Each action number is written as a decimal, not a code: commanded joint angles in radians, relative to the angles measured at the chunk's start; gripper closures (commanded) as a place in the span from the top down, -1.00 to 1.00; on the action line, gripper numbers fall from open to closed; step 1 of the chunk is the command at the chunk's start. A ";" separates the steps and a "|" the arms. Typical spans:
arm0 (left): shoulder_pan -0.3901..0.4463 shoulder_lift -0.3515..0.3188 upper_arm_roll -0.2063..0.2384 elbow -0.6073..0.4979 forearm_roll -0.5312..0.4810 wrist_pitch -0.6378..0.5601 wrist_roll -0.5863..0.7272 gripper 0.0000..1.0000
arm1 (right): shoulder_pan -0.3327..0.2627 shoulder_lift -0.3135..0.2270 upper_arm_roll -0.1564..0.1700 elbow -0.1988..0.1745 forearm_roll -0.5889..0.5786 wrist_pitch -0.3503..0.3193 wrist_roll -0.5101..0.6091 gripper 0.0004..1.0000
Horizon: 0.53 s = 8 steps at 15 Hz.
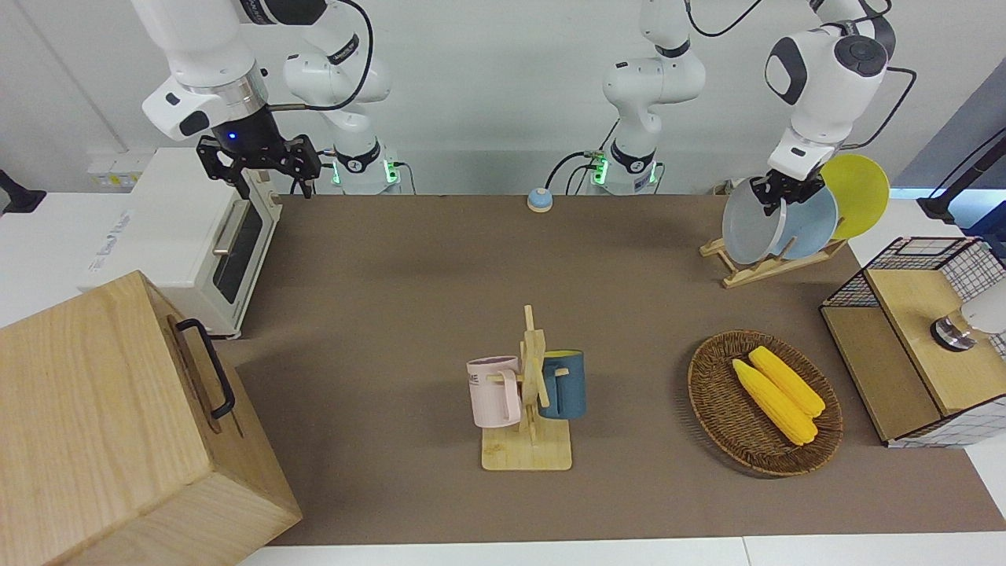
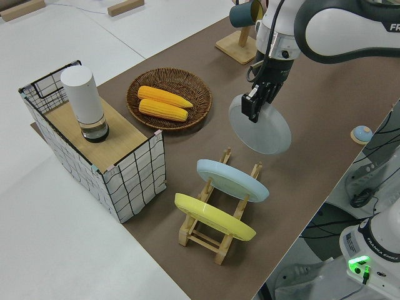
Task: Pick gray plate from low plate rack and place it on table with left arm
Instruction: 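Lift the gray plate out of the rack with the left gripper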
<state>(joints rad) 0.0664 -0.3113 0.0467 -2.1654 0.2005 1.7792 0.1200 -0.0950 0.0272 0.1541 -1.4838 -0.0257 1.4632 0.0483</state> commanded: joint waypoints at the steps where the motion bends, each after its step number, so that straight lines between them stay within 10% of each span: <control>1: -0.013 0.000 -0.043 0.067 0.007 -0.104 -0.068 -1.00 | 0.005 0.002 -0.004 0.005 0.003 -0.006 0.004 0.97; 8: -0.017 -0.018 -0.088 0.116 -0.156 -0.167 -0.161 -1.00 | 0.005 0.002 -0.004 0.005 0.003 -0.006 0.004 0.97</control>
<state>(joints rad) 0.0569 -0.3157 -0.0351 -2.0693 0.1224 1.6457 0.0092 -0.0950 0.0272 0.1541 -1.4838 -0.0257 1.4632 0.0483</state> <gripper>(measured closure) 0.938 0.013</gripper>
